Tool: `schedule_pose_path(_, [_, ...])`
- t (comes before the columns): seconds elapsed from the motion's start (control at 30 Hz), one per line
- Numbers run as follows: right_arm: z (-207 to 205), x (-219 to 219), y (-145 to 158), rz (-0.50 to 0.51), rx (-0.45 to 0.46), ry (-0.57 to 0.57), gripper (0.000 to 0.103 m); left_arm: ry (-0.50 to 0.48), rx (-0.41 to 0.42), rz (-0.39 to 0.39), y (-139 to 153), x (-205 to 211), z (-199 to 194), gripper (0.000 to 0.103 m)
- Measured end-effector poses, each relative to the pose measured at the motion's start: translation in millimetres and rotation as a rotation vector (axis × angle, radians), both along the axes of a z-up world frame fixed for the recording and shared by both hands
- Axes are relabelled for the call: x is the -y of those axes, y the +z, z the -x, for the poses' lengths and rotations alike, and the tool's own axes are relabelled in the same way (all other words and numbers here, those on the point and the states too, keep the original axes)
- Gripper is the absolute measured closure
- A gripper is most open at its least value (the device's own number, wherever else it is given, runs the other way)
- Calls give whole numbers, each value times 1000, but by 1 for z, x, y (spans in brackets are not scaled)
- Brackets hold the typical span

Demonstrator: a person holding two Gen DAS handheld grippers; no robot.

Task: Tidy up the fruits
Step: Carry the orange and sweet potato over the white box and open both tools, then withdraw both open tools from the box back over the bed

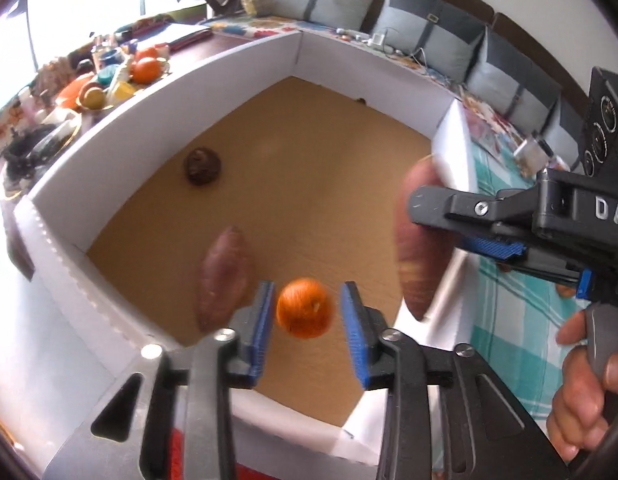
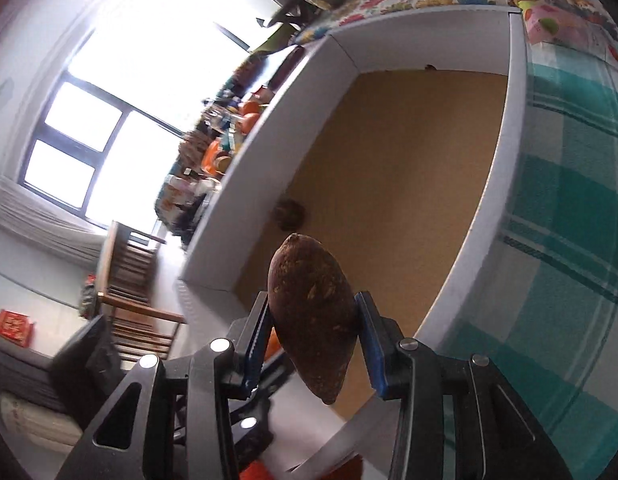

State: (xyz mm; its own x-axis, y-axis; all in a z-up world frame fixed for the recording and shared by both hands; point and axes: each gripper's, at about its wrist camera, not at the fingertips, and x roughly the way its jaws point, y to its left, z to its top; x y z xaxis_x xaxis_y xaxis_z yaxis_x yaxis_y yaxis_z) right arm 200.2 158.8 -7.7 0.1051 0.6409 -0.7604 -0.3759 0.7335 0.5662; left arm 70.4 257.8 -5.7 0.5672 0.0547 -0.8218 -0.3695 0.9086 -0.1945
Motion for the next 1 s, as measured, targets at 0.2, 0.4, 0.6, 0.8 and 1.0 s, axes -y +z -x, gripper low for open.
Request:
schedule_pose_path(0.2, [-14,39,35,-95,101,-94,52,16,83,-43,25,10,12,39])
schedule_pose_path(0.4, [12,123,49,132,352,-181,0,-152,199,-69,51,92,13,16])
schedule_pose_path(0.6, [58,240,-34,567,453,-248,0,-427,123,14,12,204,-7,14])
schedule_pose_path(0.8, [95,349,-60,677,466,-381,0,-514,47,-115,-55,274,-46,14])
schedule_pose_path(1.0, [95,400,-83,680,409,-492,0,-546,30,-211,-93,301,-70,11])
